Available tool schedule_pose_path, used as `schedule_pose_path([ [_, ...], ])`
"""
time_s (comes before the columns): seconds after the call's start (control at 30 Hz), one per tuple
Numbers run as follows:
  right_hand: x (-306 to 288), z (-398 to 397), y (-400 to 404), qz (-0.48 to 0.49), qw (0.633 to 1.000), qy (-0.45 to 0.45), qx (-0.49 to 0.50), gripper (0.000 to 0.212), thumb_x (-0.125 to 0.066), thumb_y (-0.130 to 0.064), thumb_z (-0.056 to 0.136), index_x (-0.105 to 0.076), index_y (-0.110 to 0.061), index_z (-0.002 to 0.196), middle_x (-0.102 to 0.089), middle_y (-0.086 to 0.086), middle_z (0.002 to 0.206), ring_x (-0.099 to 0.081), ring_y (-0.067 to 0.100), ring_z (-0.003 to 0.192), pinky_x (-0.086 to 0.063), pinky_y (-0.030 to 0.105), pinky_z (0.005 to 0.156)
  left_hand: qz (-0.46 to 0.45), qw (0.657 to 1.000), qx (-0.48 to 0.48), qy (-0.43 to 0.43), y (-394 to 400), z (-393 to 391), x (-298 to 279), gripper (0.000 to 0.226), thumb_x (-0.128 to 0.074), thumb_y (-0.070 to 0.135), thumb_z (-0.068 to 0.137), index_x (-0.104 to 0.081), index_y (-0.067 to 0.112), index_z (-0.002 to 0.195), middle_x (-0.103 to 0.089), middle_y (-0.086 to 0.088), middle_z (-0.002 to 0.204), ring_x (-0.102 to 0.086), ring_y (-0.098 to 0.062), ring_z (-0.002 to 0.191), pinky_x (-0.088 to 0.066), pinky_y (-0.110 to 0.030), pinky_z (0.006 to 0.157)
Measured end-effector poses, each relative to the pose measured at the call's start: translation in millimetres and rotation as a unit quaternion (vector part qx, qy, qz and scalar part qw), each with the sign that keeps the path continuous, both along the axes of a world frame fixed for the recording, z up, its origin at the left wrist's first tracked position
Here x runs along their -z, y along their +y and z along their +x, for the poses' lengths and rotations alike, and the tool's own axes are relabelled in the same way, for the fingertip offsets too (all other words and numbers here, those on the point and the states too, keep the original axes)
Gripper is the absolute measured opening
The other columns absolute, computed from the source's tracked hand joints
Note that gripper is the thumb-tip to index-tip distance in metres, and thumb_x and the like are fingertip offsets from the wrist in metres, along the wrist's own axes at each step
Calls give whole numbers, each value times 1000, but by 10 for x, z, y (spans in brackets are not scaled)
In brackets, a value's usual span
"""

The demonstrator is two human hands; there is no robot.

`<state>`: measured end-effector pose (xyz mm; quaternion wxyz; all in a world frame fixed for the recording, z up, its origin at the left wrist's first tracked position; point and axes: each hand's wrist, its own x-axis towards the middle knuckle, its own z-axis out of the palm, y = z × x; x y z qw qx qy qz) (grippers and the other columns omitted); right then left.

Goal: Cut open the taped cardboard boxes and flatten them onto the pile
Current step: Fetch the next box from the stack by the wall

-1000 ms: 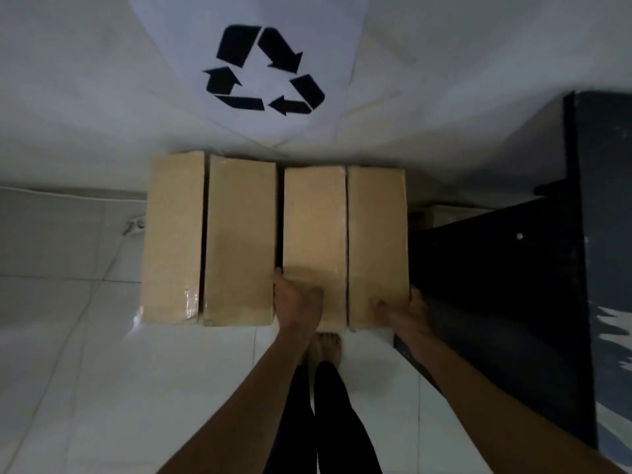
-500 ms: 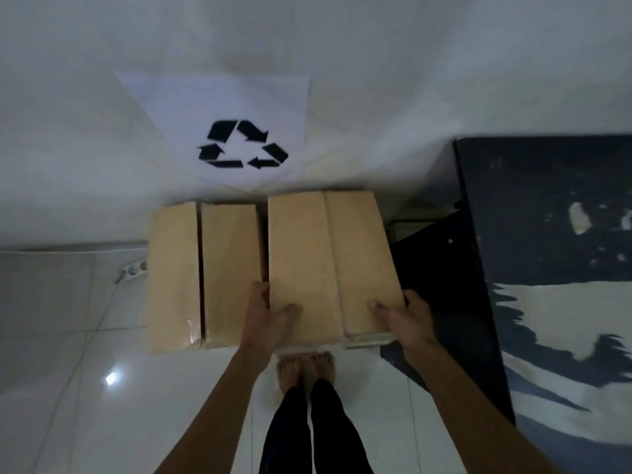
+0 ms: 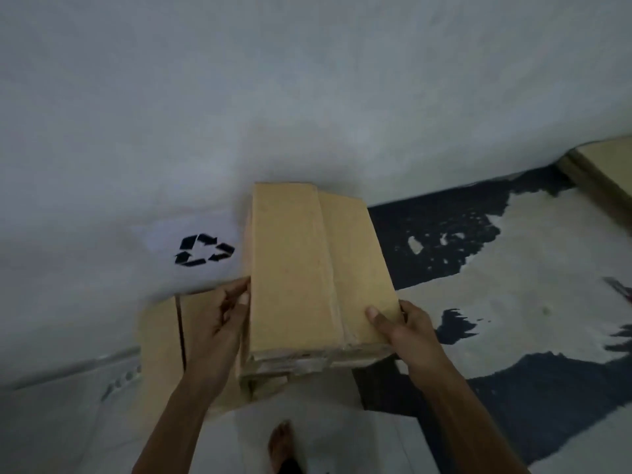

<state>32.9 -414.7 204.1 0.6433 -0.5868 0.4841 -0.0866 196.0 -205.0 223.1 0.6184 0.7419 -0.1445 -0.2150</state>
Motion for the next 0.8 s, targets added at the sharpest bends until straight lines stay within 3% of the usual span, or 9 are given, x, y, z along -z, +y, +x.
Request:
schedule_pose_path([
  [0.07,-164,-292,-127,-8,1000,-19,17,32,-75,-28,86,-62,-16,113,-68,-4,105,-66,11,92,-54,20,67,-2,999,25,-23,-190,-169,-164,28,-51,26,99,-59,29,125,-67,14,119,-61,4,107,-53,-25,90],
  [0.13,-265,-648,-287,-12,999,-30,32,32,-75,-29,86,-62,-16,113,-68,-4,107,-66,11,93,-52,16,63,30,999,16,-8,-394,-358,-204,50,-57,40,88,-50,33,137,-56,6,135,-55,-1,114,-48,-33,95],
  [0.23,-359,-1243,-549,-4,997,-48,54,33,-74,-27,86,-63,-14,114,-71,-1,108,-68,15,96,-55,21,68,56,990,12,131,-756,-754,-208,91,-72,55,73,-33,34,152,-44,-5,149,-46,-23,128,-45,-46,99],
  [0.3,-411,-1652,-736,1,996,-52,71,32,-75,-26,86,-63,-13,113,-72,0,106,-68,17,96,-58,29,77,28,965,35,259,-1018,-1070,-173,107,-85,61,62,-34,32,151,-61,-5,131,-55,-24,113,-52,-39,78],
  [0.37,-438,-2058,-956,-5,995,-53,81,34,-76,-26,85,-64,-12,113,-73,1,105,-69,18,95,-58,32,81,43,953,81,288,-1282,-1405,-205,87,-78,55,72,-42,26,146,-66,-10,119,-63,-27,101,-50,-33,65],
  [0.47,-432,-2600,-1274,-16,992,-73,97,41,-76,-24,84,-61,-12,121,-72,4,110,-70,20,96,-58,32,80,51,952,126,276,-1702,-1881,-222,51,-61,44,85,-55,21,131,-65,-5,117,-59,-20,100,-45,-37,78],
  [0.53,-457,-2894,-1444,-11,988,-98,115,55,-74,-22,86,-49,-28,135,-63,3,121,-65,23,105,-58,36,85,26,951,138,276,-1926,-2143,-294,25,-56,31,94,-61,15,112,-65,-5,106,-58,-18,90,-43,-33,72],
  [0.67,-525,-3302,-1803,-12,985,-136,104,54,-68,-22,92,-49,-48,135,-53,-3,131,-59,22,113,-59,29,77,12,952,131,278,-2237,-2361,-271,56,-72,36,70,-66,0,113,-70,-19,111,-64,-31,96,-49,-40,77],
  [0.8,-465,-3439,-2150,7,986,-134,100,34,-65,-28,93,-63,-49,120,-53,-1,134,-59,24,114,-54,46,94,-77,934,123,328,-2538,-2462,-183,91,-97,40,50,-57,8,125,-71,-17,103,-70,-31,82,-60,-45,68],
])
